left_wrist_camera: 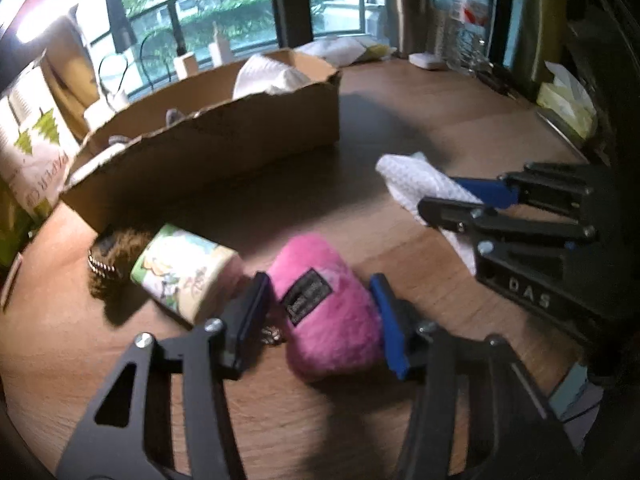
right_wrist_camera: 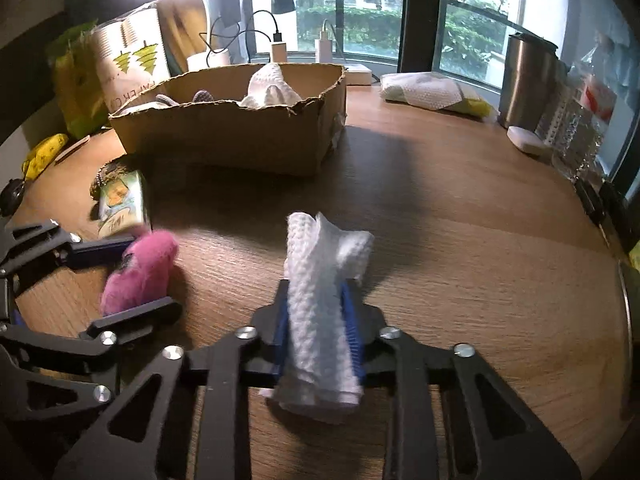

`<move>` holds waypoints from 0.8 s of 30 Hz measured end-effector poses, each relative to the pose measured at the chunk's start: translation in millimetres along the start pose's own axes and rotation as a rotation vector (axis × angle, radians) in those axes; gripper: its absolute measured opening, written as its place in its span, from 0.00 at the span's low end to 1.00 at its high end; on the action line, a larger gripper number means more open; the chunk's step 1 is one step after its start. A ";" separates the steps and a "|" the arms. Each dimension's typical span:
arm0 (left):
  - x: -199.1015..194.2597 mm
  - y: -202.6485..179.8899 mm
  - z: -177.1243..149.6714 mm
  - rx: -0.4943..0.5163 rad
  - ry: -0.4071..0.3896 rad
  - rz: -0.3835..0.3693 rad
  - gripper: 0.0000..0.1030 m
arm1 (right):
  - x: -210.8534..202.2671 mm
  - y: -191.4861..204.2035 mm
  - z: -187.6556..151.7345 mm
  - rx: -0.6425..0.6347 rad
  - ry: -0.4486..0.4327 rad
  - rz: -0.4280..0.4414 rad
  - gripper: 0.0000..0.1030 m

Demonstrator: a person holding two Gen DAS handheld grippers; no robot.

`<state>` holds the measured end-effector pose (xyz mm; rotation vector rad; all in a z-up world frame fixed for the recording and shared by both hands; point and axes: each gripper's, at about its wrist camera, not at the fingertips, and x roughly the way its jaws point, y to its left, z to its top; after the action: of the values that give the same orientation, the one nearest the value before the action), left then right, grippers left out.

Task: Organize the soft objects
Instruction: 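Grasp the pink plush with the left tool while the right tool regrasps the waffle cloth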

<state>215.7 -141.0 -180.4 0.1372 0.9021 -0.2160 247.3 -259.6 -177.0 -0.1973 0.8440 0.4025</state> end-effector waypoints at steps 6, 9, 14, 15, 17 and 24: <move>-6.3 -7.1 -0.1 0.010 -0.006 -0.032 0.44 | -9.0 -3.6 -4.7 0.011 -0.021 0.026 0.17; -12.1 -5.6 2.2 0.000 -0.020 -0.043 0.42 | -15.6 -10.3 -6.3 0.040 -0.035 0.054 0.17; -27.1 -0.8 9.1 -0.031 -0.081 -0.054 0.41 | -27.5 -20.8 -7.9 0.094 -0.077 0.076 0.17; -29.9 -0.1 10.6 -0.034 -0.094 -0.058 0.41 | -29.9 -22.4 -7.9 0.103 -0.087 0.080 0.17; -34.5 0.5 12.1 -0.038 -0.115 -0.058 0.41 | -35.4 -24.4 -6.7 0.115 -0.106 0.082 0.17; -42.6 7.7 13.2 -0.056 -0.134 -0.088 0.35 | -54.8 -25.5 4.6 0.116 -0.162 0.083 0.17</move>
<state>202.0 -130.8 -138.4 0.0307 0.7805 -0.2784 228.6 -295.8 -132.1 -0.0219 0.7147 0.4400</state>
